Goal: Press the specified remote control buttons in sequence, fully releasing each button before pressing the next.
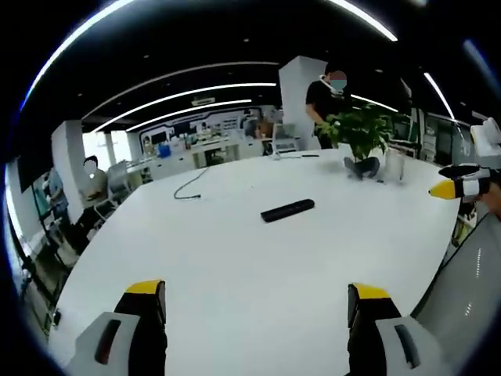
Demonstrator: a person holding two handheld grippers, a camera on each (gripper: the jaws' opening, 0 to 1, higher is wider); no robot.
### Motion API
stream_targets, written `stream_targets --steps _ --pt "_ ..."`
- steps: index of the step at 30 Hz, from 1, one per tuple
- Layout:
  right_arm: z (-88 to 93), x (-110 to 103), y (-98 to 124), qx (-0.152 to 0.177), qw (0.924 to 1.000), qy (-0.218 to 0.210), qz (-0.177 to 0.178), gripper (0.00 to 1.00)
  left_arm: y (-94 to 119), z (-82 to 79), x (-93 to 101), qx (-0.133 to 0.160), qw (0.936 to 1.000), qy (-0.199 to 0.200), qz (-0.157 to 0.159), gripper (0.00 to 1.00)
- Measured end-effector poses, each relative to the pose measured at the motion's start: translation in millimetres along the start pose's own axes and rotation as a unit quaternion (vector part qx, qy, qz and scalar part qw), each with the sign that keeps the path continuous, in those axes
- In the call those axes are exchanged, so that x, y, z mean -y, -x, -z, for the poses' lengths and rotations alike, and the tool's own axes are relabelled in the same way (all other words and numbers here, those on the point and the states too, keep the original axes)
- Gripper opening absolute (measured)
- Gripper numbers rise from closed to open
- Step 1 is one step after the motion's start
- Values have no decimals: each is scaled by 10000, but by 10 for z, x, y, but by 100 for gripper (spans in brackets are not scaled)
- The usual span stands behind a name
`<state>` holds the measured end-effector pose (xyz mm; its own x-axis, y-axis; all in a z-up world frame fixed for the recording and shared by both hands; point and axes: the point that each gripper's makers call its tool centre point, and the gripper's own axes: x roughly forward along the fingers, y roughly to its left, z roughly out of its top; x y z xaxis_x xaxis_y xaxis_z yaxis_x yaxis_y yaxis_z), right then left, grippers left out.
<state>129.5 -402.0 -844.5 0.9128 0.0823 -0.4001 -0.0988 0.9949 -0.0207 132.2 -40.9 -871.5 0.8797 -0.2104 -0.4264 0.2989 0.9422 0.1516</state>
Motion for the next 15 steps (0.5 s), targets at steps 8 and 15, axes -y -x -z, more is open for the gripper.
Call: stream_targets --steps 8,15 --pt "10 -44 -46 -18 9999 151 -29 94 -11 10 29 -45 9999 80 105 100" --pt "97 -93 -78 -227 9993 265 -115 94 25 -46 -125 143 9983 542 -147 100"
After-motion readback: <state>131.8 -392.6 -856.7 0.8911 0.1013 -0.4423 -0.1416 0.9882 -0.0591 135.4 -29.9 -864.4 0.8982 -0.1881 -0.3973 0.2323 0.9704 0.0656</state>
